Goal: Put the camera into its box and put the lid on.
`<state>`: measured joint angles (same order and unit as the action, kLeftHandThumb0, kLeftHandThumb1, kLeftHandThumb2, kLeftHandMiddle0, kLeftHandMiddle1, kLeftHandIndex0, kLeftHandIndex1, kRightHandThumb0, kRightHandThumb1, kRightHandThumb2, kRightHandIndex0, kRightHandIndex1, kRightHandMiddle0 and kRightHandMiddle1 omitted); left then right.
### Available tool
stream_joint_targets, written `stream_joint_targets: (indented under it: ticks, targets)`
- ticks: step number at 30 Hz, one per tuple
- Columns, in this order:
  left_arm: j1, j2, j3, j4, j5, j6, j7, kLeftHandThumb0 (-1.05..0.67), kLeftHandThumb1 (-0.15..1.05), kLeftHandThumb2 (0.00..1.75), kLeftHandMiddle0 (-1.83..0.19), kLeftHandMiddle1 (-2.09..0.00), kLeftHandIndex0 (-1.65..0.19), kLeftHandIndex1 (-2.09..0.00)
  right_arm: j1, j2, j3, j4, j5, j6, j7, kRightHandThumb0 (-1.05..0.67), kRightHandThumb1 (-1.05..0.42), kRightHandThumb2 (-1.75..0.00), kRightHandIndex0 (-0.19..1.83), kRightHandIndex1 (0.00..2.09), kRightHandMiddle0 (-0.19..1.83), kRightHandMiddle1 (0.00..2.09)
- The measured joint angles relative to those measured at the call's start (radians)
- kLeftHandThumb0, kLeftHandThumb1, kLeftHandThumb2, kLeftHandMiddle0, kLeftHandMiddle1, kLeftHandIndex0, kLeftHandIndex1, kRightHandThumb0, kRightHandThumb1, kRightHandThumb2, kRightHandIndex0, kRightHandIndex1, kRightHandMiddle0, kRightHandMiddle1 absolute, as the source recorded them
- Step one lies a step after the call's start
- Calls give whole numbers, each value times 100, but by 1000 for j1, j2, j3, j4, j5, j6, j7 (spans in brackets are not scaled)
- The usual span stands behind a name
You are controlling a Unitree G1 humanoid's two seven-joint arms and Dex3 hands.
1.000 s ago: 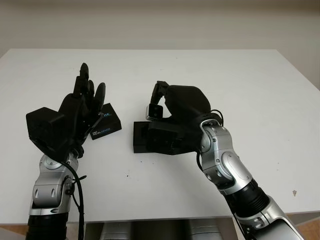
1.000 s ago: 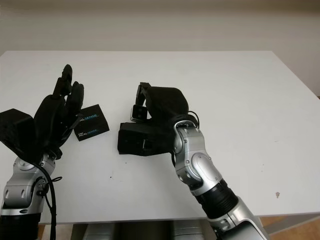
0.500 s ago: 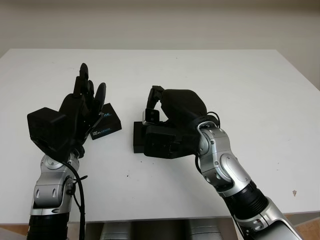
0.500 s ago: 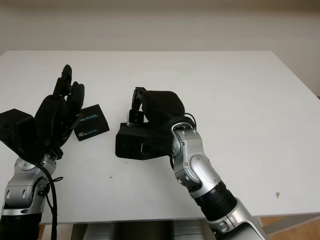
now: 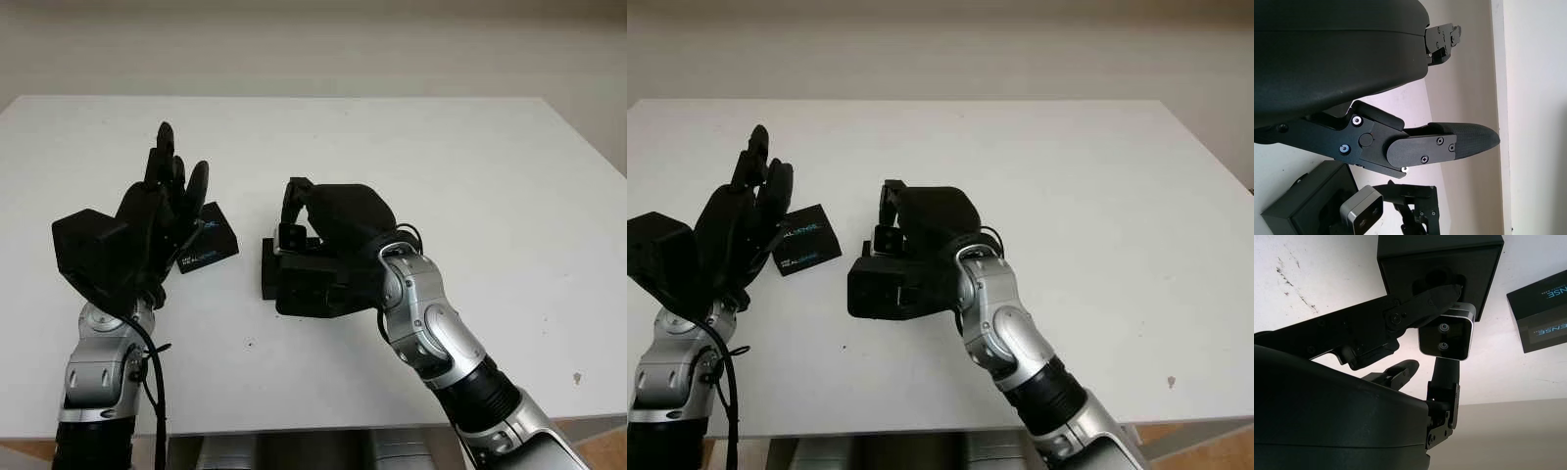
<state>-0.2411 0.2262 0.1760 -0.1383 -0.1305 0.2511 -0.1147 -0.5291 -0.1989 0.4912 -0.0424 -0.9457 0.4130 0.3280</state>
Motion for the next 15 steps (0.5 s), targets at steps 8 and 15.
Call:
stream_joint_targets:
  ticks: [8, 15]
  targets:
    - [0, -1, 0, -1, 2, 6, 9, -77, 105, 49, 19, 0, 19, 0, 16, 2, 0, 0, 14, -5, -8, -39, -105, -7, 60, 10, 17, 209]
    - [0, -1, 0, -2, 10, 6, 11, -78, 105, 49, 19, 0, 19, 0, 24, 3, 4, 3, 13, 6, -7, -36, -105, -9, 55, 7, 20, 207]
